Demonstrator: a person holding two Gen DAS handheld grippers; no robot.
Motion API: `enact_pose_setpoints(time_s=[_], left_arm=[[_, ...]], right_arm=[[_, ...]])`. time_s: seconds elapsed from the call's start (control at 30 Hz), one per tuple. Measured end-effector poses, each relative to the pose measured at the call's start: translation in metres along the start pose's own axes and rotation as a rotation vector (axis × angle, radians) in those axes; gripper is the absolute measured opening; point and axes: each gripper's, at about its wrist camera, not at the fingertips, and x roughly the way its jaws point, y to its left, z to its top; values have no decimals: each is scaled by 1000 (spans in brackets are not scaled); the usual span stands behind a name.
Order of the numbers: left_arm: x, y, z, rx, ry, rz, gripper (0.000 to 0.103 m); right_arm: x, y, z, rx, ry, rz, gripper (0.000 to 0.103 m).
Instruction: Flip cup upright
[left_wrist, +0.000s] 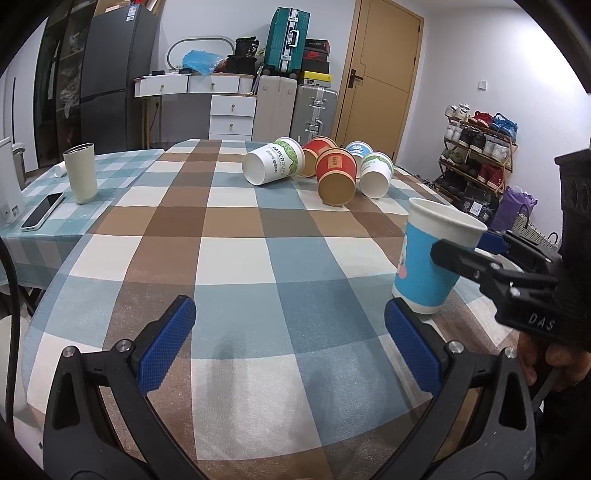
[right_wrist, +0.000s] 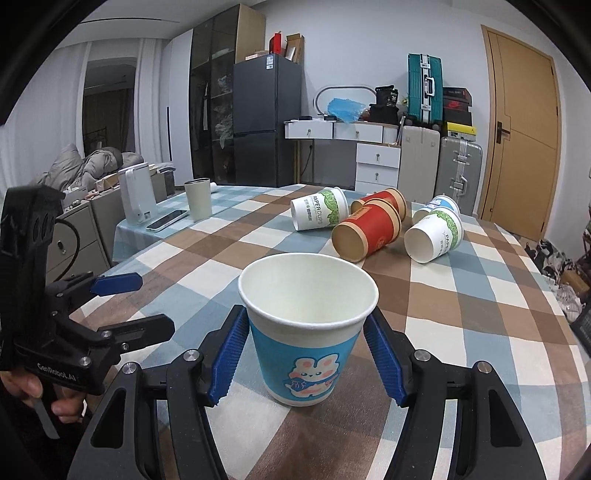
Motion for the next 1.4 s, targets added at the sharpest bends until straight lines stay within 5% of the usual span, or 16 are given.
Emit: enact_pose_setpoints(time_s=[0.17,0.5,0.97,1.4], left_arm=[[-1,-4,0,14,-12,-9,102],[-5,-10,0,29,-30,-4,102],[-10,-37,5,87,-102,-48,102],[-12,-51,10,108,-140,-61,102]], right_arm=[[-2,0,-2,-3,-7,10,68],[-25,-15,-5,46,-84,49,101],[-60,-56,-22,138,-213,95,103],[-62,-49,-31,93,-223,81,103]])
